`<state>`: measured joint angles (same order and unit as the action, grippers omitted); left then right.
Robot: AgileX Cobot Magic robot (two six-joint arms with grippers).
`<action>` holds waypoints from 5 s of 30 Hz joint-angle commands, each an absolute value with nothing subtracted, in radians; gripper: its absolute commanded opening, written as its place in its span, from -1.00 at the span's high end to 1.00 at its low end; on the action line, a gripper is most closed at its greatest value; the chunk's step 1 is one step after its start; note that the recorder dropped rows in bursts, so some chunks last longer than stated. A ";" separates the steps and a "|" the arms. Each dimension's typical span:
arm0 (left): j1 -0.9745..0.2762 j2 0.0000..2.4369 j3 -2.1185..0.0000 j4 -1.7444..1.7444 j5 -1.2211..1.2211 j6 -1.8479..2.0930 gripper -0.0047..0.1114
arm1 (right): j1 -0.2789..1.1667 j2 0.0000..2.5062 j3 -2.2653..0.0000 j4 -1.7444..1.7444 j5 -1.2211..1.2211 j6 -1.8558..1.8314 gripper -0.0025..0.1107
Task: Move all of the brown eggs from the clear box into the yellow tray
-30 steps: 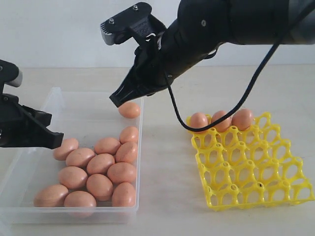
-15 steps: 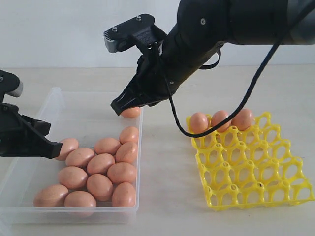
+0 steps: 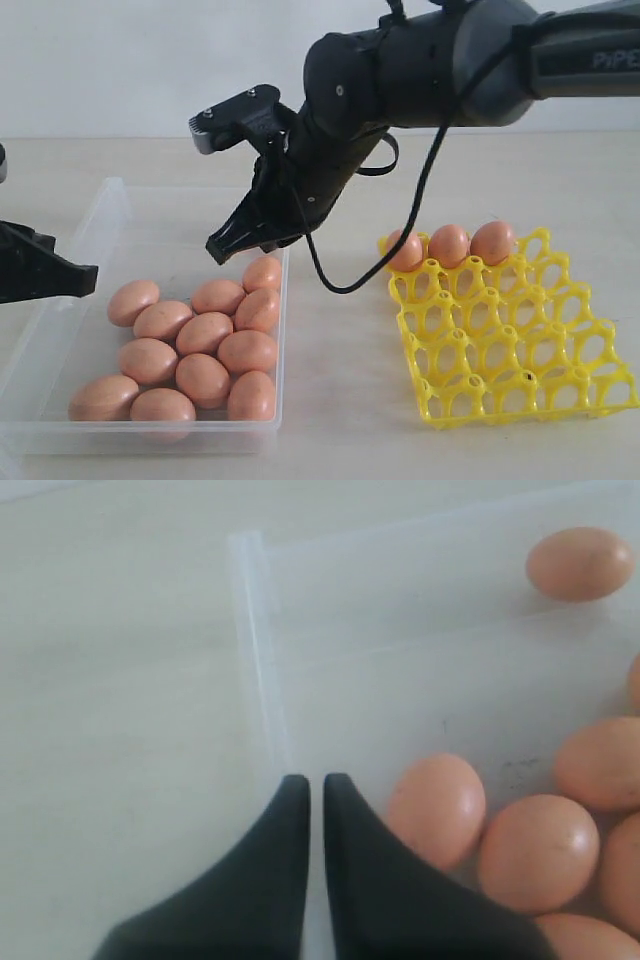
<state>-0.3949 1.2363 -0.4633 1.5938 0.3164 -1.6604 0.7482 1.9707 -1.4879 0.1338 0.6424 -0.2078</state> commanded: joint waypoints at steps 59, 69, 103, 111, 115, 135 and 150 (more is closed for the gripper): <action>-0.391 1.123 -0.452 1.621 0.279 -1.629 0.85 | 0.715 2.316 -1.781 -0.129 0.468 -0.204 0.10; -0.391 1.123 -0.452 1.634 0.280 -1.629 0.85 | 0.715 2.406 -1.907 -0.129 0.576 -0.219 0.10; -0.391 1.123 -0.454 1.664 0.262 -1.613 0.85 | 0.719 2.406 -1.907 -0.169 0.614 -0.534 0.10; -0.391 1.123 -0.454 1.664 0.260 -1.613 0.85 | 0.753 2.406 -1.907 -0.173 0.547 -0.758 0.10; -0.391 1.123 -0.454 1.664 0.258 -1.613 0.85 | 0.757 2.406 -1.907 -0.173 0.517 -0.769 0.10; -0.391 1.123 -0.454 1.664 0.255 -1.613 0.85 | 0.767 2.406 -1.907 -0.375 0.478 -0.774 0.10; -0.391 1.123 -0.454 1.668 0.257 -1.613 0.85 | 0.767 2.248 -1.915 -0.366 0.543 -0.072 0.10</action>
